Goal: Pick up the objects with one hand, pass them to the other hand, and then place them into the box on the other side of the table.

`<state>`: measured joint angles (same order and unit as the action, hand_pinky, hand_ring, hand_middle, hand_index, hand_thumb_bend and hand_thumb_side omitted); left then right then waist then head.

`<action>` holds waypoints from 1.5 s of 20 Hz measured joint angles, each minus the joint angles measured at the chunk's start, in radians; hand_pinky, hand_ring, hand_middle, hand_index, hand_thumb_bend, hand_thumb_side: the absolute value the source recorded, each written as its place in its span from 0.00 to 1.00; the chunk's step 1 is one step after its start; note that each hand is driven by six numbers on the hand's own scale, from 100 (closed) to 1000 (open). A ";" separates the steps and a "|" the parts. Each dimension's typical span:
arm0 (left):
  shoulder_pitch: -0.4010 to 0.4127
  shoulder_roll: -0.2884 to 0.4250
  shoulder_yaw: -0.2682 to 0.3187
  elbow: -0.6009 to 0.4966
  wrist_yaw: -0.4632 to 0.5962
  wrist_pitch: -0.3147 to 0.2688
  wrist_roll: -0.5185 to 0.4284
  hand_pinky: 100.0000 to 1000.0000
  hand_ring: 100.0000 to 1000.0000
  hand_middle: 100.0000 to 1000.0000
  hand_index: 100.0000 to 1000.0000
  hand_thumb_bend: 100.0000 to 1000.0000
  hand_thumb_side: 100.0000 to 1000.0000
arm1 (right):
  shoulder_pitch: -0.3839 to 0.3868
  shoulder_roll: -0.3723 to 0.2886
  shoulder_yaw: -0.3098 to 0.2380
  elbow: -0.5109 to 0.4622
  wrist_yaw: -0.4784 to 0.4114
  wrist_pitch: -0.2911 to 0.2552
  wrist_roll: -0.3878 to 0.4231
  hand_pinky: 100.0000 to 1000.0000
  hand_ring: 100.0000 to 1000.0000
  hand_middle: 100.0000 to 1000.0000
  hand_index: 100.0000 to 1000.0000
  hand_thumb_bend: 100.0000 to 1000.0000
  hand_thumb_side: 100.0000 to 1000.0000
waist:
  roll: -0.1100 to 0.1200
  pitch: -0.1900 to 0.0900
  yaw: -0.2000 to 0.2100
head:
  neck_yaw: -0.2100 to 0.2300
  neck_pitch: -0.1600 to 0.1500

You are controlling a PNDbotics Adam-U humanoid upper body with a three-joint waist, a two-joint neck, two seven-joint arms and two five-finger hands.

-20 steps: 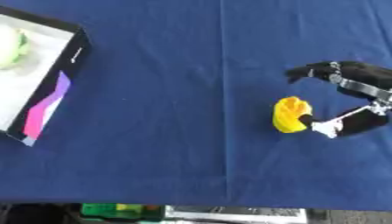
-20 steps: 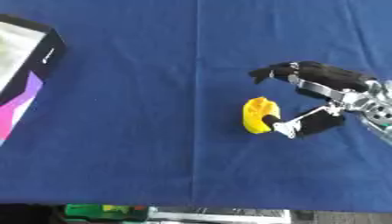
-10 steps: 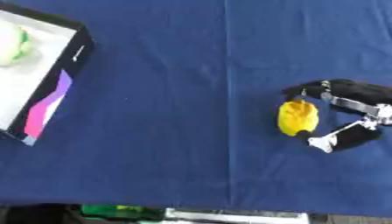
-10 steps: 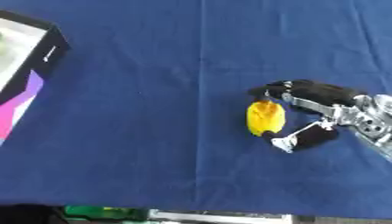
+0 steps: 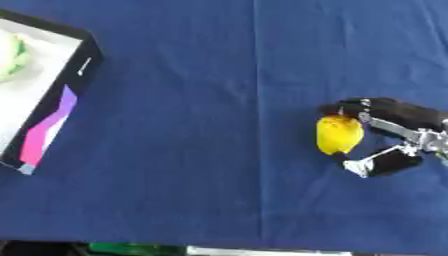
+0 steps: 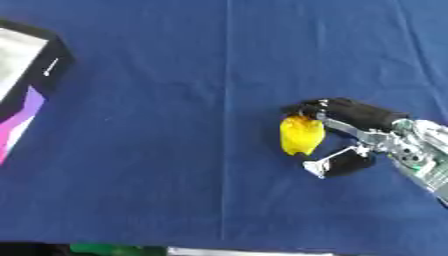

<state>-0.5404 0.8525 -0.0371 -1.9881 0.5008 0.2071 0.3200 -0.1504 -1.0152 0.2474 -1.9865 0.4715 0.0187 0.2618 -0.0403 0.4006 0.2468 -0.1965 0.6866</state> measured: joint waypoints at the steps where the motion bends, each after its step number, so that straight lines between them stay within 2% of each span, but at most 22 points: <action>1: 0.003 0.000 0.000 0.000 -0.002 -0.001 -0.001 0.91 0.75 0.71 0.84 0.00 0.86 | 0.002 0.000 0.000 0.000 0.012 0.006 -0.006 0.95 0.87 0.78 0.96 0.14 0.13 | 0.001 0.001 0.000 | -0.002 -0.004; 2: 0.005 0.000 0.000 0.000 -0.004 -0.002 -0.001 0.91 0.75 0.71 0.84 0.00 0.86 | 0.002 0.000 0.000 0.000 0.022 0.011 -0.012 0.95 0.86 0.76 0.95 0.14 0.10 | 0.002 0.002 0.000 | -0.005 -0.004; 3: 0.007 -0.001 0.000 0.000 -0.006 -0.002 -0.002 0.91 0.75 0.71 0.84 0.00 0.86 | 0.003 0.000 0.000 0.000 0.030 0.017 -0.018 0.93 0.83 0.73 0.92 0.10 0.02 | 0.002 0.002 0.000 | -0.007 -0.004; 4: 0.009 -0.004 0.000 0.000 -0.008 -0.002 -0.002 0.91 0.75 0.71 0.84 0.00 0.86 | 0.006 0.000 0.000 0.000 0.038 0.024 -0.024 0.93 0.81 0.72 0.90 0.09 0.00 | 0.002 0.003 0.000 | -0.009 -0.004; 7: 0.015 -0.008 0.000 0.000 -0.009 -0.001 -0.002 0.90 0.75 0.71 0.83 0.00 0.86 | 0.011 0.000 -0.001 -0.001 0.045 0.039 -0.042 0.90 0.75 0.65 0.84 0.00 0.00 | 0.002 0.004 0.000 | -0.012 -0.004; 13: 0.019 -0.008 0.000 0.000 -0.012 0.003 -0.001 0.90 0.75 0.70 0.82 0.00 0.85 | 0.015 0.000 0.000 -0.001 0.026 0.034 -0.061 0.85 0.66 0.54 0.75 0.00 0.00 | 0.009 0.004 -0.006 | -0.017 -0.004; 16: 0.021 -0.008 -0.001 0.000 -0.013 0.004 -0.003 0.90 0.75 0.70 0.82 0.00 0.85 | 0.015 0.000 0.001 -0.001 -0.001 0.023 -0.071 0.85 0.64 0.52 0.73 0.00 0.00 | 0.010 0.003 -0.011 | -0.017 -0.003; 20: 0.022 -0.008 -0.001 0.000 -0.014 0.006 -0.004 0.90 0.75 0.70 0.82 0.00 0.83 | 0.004 0.000 0.001 -0.001 -0.065 -0.011 -0.105 0.84 0.59 0.49 0.71 0.00 0.00 | 0.017 0.000 -0.021 | -0.016 -0.001; 23: 0.009 -0.008 -0.001 0.000 -0.019 -0.004 -0.008 0.89 0.75 0.70 0.82 0.00 0.79 | -0.027 0.000 0.000 -0.001 -0.144 -0.048 -0.154 0.83 0.57 0.47 0.71 0.00 0.00 | 0.024 -0.010 -0.027 | -0.014 0.007; 26: -0.034 -0.006 -0.001 0.000 -0.026 -0.027 -0.012 0.88 0.74 0.70 0.82 0.00 0.77 | -0.072 -0.005 -0.010 -0.001 -0.250 -0.073 -0.199 0.82 0.54 0.45 0.69 0.00 0.00 | 0.035 -0.020 -0.033 | -0.008 0.017; 30: -0.110 0.008 -0.005 0.000 -0.024 -0.046 -0.027 0.86 0.75 0.72 0.83 0.00 0.76 | -0.142 -0.018 -0.024 -0.001 -0.378 -0.072 -0.236 0.81 0.52 0.44 0.69 0.00 0.00 | 0.053 -0.048 -0.041 | -0.004 0.032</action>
<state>-0.6500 0.8608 -0.0417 -1.9883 0.4764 0.1610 0.2925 -0.2926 -1.0329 0.2238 -1.9873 0.0934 -0.0532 0.0259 0.0123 0.3522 0.2055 -0.2004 0.7189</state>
